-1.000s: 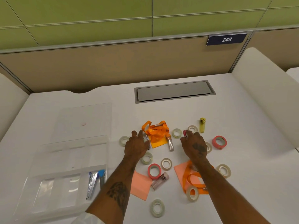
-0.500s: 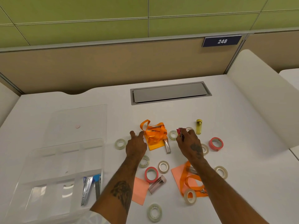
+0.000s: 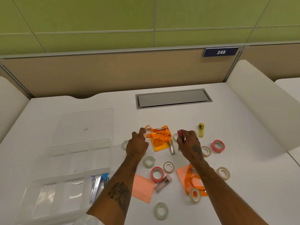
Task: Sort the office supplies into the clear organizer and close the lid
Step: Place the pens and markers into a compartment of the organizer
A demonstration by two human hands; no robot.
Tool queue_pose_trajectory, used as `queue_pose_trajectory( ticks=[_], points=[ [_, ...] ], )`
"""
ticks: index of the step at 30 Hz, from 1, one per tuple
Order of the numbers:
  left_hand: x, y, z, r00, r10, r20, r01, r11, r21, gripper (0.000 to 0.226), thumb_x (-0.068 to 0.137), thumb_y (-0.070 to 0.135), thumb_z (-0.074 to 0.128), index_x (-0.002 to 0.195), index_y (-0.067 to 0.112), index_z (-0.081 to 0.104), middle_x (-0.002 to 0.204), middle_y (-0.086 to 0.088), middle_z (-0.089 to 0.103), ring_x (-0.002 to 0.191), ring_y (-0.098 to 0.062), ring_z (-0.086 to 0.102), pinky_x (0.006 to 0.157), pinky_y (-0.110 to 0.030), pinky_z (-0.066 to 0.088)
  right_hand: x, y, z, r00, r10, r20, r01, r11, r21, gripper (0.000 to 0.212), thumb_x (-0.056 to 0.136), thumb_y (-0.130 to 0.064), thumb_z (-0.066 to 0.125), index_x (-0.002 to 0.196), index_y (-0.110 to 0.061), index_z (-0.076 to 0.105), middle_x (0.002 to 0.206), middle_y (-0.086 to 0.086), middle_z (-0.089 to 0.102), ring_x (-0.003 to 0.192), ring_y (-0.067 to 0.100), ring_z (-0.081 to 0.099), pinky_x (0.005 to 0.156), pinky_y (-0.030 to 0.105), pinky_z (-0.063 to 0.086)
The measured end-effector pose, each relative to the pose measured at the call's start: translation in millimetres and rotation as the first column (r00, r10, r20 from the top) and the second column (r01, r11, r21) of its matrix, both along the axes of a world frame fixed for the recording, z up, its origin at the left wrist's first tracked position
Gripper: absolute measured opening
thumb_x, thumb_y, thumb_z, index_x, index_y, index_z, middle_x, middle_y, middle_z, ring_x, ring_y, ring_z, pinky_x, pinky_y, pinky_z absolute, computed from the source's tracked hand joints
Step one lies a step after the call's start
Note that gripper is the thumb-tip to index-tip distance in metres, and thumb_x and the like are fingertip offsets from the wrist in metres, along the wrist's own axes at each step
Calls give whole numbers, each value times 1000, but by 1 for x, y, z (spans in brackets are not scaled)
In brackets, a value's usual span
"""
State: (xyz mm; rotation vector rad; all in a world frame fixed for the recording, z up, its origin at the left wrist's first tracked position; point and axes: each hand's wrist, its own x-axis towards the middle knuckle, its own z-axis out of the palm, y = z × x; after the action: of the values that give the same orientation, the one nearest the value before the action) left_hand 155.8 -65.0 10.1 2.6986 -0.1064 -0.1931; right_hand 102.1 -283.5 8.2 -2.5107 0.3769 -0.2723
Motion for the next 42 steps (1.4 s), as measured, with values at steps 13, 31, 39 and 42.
queue_pose_trajectory(
  ticks=[13, 31, 39, 42],
  points=[
    [-12, 117, 50, 983, -39, 181, 90, 954, -285, 31, 98, 42, 50, 122, 23, 56, 123, 0, 47, 96, -25, 62, 87, -34, 48, 7, 129, 35, 975, 133, 178, -164, 971, 173, 24, 98, -32, 50, 116, -23, 62, 108, 3, 56, 94, 12, 53, 80, 18, 34],
    [-67, 245, 53, 994, -81, 74, 95, 974, -204, 41, 87, 44, 66, 115, 15, 59, 109, -2, 64, 94, -17, 58, 81, -28, 46, -30, 285, 29, 992, 79, 95, -94, 981, 170, 44, 92, -47, 55, 128, -21, 52, 119, 3, 63, 97, 20, 64, 89, 40, 54],
    [-94, 244, 33, 994, -110, -10, 109, 993, -47, 45, 84, 48, 69, 113, 15, 59, 112, -6, 57, 96, -20, 55, 80, -29, 44, -52, 290, 31, 984, 172, 55, -176, 980, 95, 39, 90, -41, 60, 119, -14, 61, 108, 4, 67, 98, 21, 62, 89, 40, 52],
    [-105, 241, 26, 995, -94, -16, 94, 995, 11, 43, 84, 50, 68, 109, 16, 59, 108, -6, 56, 84, -15, 47, 73, -28, 39, -58, 292, 32, 983, 180, 42, -184, 976, 119, 43, 89, -42, 61, 122, -14, 61, 110, 5, 67, 99, 21, 63, 91, 41, 52]
  ],
)
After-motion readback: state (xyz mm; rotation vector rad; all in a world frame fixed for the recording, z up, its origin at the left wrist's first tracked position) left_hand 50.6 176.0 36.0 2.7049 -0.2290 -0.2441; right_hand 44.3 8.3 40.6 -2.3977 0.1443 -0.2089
